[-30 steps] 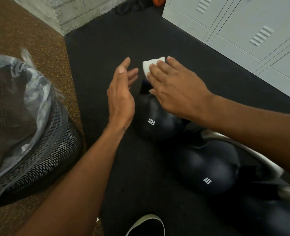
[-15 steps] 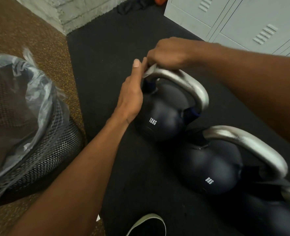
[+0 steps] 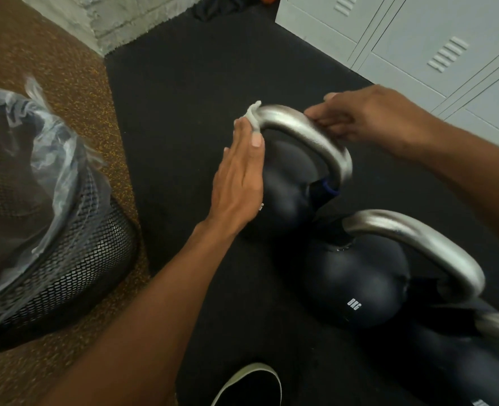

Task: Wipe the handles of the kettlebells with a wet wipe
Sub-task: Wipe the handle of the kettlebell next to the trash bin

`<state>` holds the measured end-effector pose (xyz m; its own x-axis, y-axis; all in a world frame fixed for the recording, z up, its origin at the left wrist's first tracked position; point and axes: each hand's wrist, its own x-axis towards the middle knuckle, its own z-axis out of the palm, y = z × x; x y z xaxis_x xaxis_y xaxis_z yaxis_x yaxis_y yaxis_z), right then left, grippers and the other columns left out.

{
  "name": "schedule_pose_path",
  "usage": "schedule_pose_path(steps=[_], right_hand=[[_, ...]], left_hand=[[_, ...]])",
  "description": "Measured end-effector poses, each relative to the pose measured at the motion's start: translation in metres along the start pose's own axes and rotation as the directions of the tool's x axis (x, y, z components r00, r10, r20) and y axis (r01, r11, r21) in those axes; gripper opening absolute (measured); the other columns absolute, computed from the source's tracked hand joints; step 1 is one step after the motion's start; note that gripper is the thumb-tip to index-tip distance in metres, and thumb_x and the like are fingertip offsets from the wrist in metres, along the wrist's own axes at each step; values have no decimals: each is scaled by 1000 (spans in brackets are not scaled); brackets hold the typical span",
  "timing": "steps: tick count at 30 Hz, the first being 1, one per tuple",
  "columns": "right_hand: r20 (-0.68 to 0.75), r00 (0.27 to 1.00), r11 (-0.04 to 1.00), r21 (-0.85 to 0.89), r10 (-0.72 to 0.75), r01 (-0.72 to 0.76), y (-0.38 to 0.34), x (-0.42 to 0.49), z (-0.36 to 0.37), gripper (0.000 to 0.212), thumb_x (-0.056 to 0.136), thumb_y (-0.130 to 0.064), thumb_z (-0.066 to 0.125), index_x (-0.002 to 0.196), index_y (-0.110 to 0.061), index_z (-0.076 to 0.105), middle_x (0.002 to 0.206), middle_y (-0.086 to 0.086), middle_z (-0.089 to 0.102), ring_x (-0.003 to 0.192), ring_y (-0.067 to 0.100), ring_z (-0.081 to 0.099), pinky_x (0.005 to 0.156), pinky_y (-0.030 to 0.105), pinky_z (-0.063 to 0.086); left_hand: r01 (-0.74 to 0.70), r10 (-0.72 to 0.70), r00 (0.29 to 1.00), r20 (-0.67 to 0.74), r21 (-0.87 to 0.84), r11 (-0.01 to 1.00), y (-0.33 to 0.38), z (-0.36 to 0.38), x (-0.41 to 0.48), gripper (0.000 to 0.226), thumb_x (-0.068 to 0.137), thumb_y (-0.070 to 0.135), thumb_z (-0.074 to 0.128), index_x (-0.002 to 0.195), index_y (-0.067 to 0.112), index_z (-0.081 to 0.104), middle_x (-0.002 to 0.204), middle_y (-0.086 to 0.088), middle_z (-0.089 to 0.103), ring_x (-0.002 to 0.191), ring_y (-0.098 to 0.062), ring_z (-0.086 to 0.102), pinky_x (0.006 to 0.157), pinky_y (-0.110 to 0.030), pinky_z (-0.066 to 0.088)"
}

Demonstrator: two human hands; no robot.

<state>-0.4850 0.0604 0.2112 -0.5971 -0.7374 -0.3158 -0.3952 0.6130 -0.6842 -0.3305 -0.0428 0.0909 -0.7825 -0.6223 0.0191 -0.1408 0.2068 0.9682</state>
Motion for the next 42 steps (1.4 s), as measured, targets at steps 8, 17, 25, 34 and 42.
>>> schedule_pose_path(steps=[8,17,25,34,42], right_hand=[[-33,999,998,65,29,-27,-3,-16,5,31,99,-30,53,118,-15,72,112,1,75,105,9,69,92,26,51],[-52,997,994,-104,-49,44,-4,-26,8,36,101,-29,52,117,1,65,122,22,62,118,35,58,105,55,43],[-93,996,1000,-17,5,-7,-4,-24,8,36,100,-27,54,120,1,66,122,20,64,118,33,59,108,52,42],[-97,995,1000,18,6,-4,-6,-26,8,38,98,-21,56,123,7,60,124,23,61,120,34,56,109,54,40],[-107,994,999,33,29,-26,-5,-26,9,34,99,-20,56,121,4,65,119,14,67,114,24,62,108,49,43]], left_hand=[[45,-45,999,7,-54,998,6,10,-10,75,99,63,11,164,26,11,171,5,12,156,-8,11,129,-43,13],[268,-515,857,26,-876,402,70,27,11,62,107,56,31,143,10,53,140,-4,59,122,-9,59,100,-24,46],[276,-466,830,307,-952,-135,73,12,4,70,105,51,26,160,8,24,165,-14,30,153,-26,28,127,-53,11],[258,-357,883,305,-951,-172,62,24,7,70,104,56,23,124,1,61,138,-16,60,139,-27,49,125,-53,19],[251,-439,843,310,-950,-188,61,18,-2,73,104,55,24,155,4,33,160,-15,39,150,-27,35,124,-51,18]])
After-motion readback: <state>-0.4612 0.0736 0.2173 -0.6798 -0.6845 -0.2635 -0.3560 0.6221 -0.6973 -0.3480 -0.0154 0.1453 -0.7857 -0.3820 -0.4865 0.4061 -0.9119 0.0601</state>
